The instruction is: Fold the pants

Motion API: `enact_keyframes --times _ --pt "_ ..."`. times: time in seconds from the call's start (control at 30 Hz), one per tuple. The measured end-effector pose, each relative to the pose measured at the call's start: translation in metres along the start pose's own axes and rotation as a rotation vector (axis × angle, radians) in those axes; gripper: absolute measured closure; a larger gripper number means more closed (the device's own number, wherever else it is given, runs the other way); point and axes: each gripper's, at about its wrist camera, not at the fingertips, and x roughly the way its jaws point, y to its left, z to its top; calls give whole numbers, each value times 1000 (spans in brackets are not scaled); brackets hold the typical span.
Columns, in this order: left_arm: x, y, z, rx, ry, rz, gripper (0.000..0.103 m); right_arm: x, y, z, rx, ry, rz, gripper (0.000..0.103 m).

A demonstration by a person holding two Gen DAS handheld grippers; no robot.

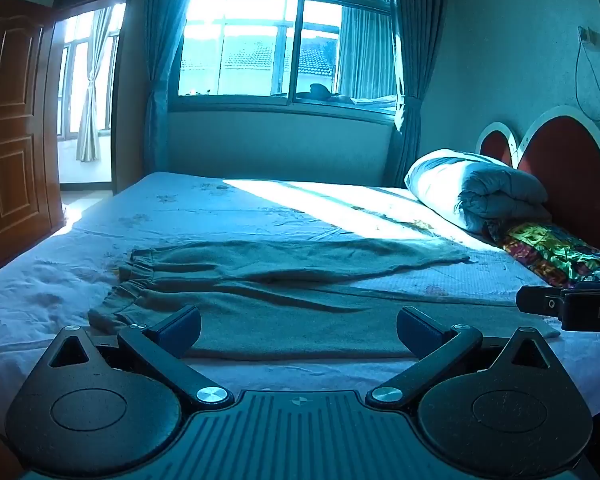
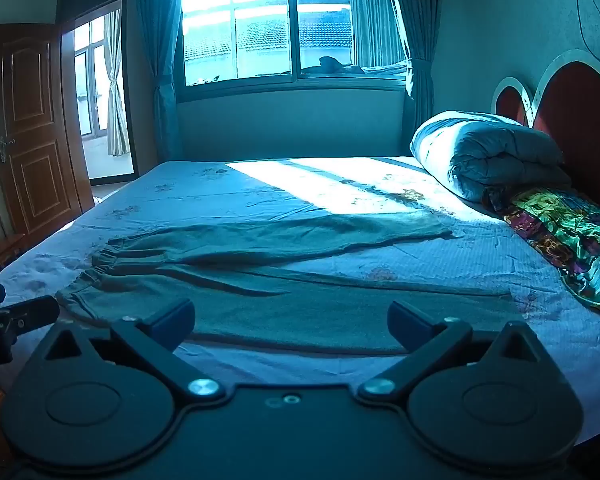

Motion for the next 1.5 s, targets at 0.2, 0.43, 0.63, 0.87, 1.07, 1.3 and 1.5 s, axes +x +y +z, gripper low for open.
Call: enact_keyframes --times 0.2,0.43,0.63,0.87,1.07,1.3,1.5 --pt "-4 2 -2 6 3 7 0 0 0 0 0 -3 -1 6" --pt "-6 -3 -4 7 2 -2 0 0 1 1 5 0 4 6" --pt "2 -1 0 7 15 -2 0 0 0 -1 -1 0 1 6" --pt "2 -1 0 10 14 2 0 0 3 1 2 3 2 6" --pt "2 -2 0 11 15 3 0 0 2 1 4 3 2 6" --pt "3 -3 -1 13 18 1 0 0 1 1 6 4 3 6" --pt "2 -3 0 11 19 1 0 0 2 0 5 4 2 6"
